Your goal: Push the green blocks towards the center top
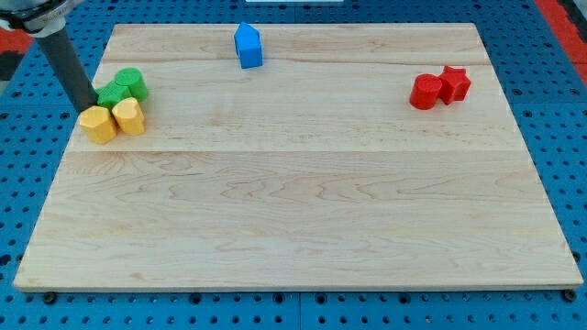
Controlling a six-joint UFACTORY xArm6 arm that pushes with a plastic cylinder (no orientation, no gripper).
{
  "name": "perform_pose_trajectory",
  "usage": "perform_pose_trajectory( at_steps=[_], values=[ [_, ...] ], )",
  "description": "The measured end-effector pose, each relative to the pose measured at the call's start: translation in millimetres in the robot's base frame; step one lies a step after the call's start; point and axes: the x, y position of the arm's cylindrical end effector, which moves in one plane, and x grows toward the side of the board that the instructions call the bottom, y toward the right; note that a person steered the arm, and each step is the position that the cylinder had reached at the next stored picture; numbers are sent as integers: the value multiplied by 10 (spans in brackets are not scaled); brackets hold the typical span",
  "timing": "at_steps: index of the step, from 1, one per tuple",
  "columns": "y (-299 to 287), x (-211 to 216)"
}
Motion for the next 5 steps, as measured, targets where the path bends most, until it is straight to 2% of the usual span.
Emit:
perform_pose_trajectory(
  at_steps=[4, 5],
  values=[
    [348, -759],
    [212, -783]
  ],
)
